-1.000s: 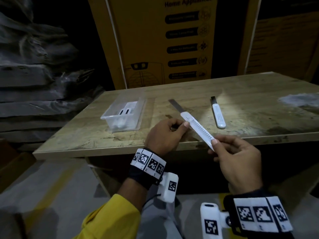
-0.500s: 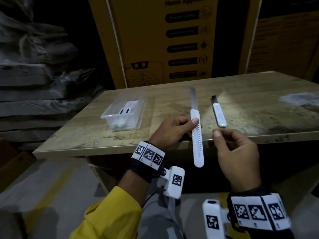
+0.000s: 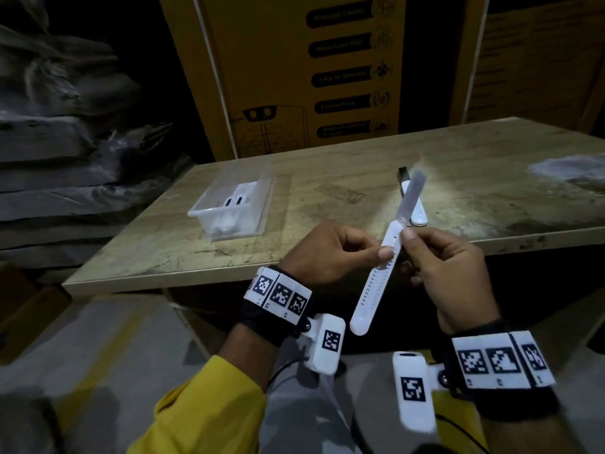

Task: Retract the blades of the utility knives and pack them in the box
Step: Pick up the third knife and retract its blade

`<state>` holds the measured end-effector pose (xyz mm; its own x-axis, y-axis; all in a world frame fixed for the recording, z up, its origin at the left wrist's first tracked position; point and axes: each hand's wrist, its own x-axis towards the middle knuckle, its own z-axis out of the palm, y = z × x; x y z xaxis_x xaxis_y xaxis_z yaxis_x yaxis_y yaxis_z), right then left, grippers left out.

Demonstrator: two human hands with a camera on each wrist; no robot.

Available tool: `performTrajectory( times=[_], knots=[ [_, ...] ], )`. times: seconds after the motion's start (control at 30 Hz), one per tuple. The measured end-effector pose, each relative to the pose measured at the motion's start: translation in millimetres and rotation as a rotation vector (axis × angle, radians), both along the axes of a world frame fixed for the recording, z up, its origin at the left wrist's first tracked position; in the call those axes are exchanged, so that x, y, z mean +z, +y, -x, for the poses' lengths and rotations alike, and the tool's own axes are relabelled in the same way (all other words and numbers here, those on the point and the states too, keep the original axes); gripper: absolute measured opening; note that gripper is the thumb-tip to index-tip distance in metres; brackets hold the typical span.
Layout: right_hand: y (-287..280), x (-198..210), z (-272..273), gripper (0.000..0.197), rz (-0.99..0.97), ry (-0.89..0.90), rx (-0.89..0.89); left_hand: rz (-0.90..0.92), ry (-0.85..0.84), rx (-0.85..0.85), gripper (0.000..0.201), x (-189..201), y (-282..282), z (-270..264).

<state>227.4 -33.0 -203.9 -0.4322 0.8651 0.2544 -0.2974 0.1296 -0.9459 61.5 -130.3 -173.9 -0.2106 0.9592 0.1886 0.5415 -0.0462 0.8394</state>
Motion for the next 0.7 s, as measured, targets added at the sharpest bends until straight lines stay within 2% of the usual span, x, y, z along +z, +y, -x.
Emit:
performTrajectory(
  times=[0.23,0.47,0.7],
  knots=[
    [1.0,4.7,-2.3,0.011,0.053,0.091,-0.121,0.019,-0.020,-0.029,0.005,1.3,-5.0,0.1],
    [9.9,12.2,-12.2,0.011,0.099,0.233,-0.223,0.107,-0.015,-0.093,0.016,7.3,-13.2,5.9],
    [14.3,11.0,-10.7,0.011,0.113,0.244,-0.202,0.163,-0.036,-0.114,0.021,11.0,-14.3,7.9]
  ],
)
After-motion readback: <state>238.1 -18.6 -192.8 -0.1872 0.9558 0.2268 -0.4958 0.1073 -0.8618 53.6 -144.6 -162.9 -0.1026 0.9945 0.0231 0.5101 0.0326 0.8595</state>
